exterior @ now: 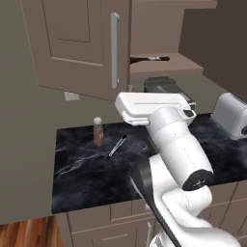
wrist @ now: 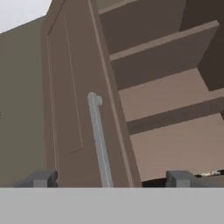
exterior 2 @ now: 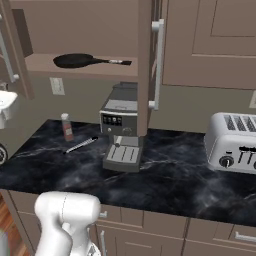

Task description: Pick the pan from the cabinet and place it on the stove. Then turn on the stove burner for the pan.

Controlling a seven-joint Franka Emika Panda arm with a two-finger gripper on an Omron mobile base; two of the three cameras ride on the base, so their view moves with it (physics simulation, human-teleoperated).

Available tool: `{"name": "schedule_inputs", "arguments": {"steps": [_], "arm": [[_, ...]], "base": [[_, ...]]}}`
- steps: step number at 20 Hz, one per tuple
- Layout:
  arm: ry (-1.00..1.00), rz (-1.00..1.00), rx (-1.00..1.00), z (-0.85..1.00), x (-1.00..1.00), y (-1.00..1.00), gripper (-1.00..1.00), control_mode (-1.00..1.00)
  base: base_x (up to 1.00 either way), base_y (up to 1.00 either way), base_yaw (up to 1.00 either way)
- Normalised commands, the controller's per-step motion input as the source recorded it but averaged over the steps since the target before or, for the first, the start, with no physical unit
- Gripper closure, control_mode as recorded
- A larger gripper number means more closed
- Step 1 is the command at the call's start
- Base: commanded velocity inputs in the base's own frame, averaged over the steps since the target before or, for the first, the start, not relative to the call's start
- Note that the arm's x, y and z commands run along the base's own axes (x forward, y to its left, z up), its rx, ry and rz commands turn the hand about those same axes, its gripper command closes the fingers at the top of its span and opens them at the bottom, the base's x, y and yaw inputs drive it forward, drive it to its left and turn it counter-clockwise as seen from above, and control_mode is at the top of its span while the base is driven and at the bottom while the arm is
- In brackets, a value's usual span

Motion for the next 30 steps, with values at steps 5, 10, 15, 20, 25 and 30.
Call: {"name": "schedule_inputs", "arguments": {"steps": [5,10,15,20,25,30], "arm": [[0.0,0.15,0.26,0.07,-0.14,-0.71,-1.0,-1.0],[0.03,0.12,0.22,0.0,0.01,-0.43,-1.0,-1.0],[0.03,0.14,0.18,-0.05,0.35,-0.19,-1.0,-1.0],[0.08,0.14,0.17,-0.01,0.44,-0.15,-1.0,-1.0],[0.09,0.13,0.1,0.0,0.45,-0.09,-1.0,-1.0],[0.11,0.17,0.07,0.0,0.63,-0.02,-1.0,-1.0]], "base": [[0.0,0.0,0.0],[0.0,0.0,0.0],[0.0,0.0,0.0],[0.0,0.0,0.0],[0.0,0.0,0.0],[0.0,0.0,0.0]]}}
